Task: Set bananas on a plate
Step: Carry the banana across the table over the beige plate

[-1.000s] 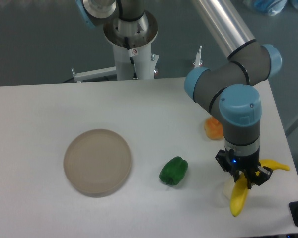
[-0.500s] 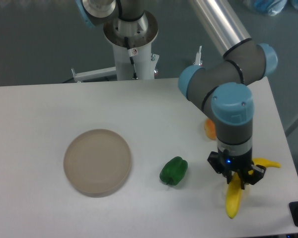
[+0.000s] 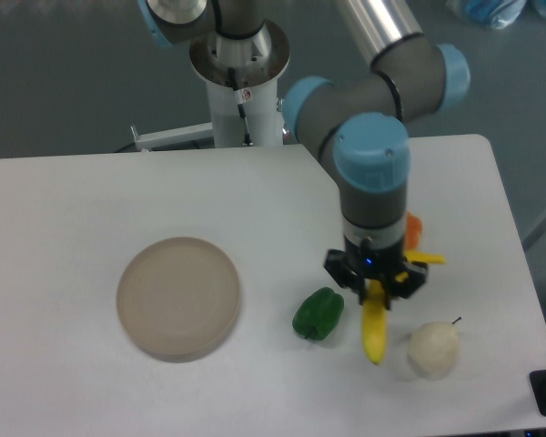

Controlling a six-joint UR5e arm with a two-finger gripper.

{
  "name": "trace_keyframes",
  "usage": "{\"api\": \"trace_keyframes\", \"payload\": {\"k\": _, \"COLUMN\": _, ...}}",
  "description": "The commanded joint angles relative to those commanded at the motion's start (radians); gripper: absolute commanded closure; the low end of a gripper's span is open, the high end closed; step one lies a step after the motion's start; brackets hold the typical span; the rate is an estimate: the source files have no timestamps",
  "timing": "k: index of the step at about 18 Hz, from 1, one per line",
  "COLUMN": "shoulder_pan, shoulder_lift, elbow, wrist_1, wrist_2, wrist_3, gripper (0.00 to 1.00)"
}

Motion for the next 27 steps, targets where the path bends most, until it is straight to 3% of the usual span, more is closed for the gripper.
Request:
{"api": "trace_keyframes", "payload": {"k": 5, "shoulder_pan": -0.098, "shoulder_lift": 0.061, "elbow": -0.081, "wrist_1": 0.0, "wrist_2": -0.02, "wrist_3": -0.166, "gripper": 0.75}}
{"api": "trace_keyframes", "payload": {"k": 8, "shoulder_pan": -0.162, "shoulder_lift": 0.069, "elbow": -0.123, "wrist_1": 0.001, "wrist_2": -0.022, "wrist_3": -0.245, "gripper": 0.75}}
{"api": "trace_keyframes", "payload": {"k": 14, "shoulder_pan": -0.265, "shoulder_lift": 0.031, "elbow": -0.164, "wrist_1": 0.006, "wrist_2": -0.019, "wrist_3": -0.325, "gripper": 0.74}}
{"api": "trace_keyframes", "payload": {"k": 24, "shoulder_pan": -0.322, "shoulder_lift": -0.055, "elbow": -0.17, "wrist_1": 0.015, "wrist_2": -0.014, "wrist_3": -0.359, "gripper": 0.74}}
{"api": "trace_keyframes", "payload": {"k": 27, "shoulder_pan": -0.328, "shoulder_lift": -0.075, "elbow": -0.169, "wrist_1": 0.041, "wrist_2": -0.013, "wrist_3": -0.359, "gripper": 0.74}}
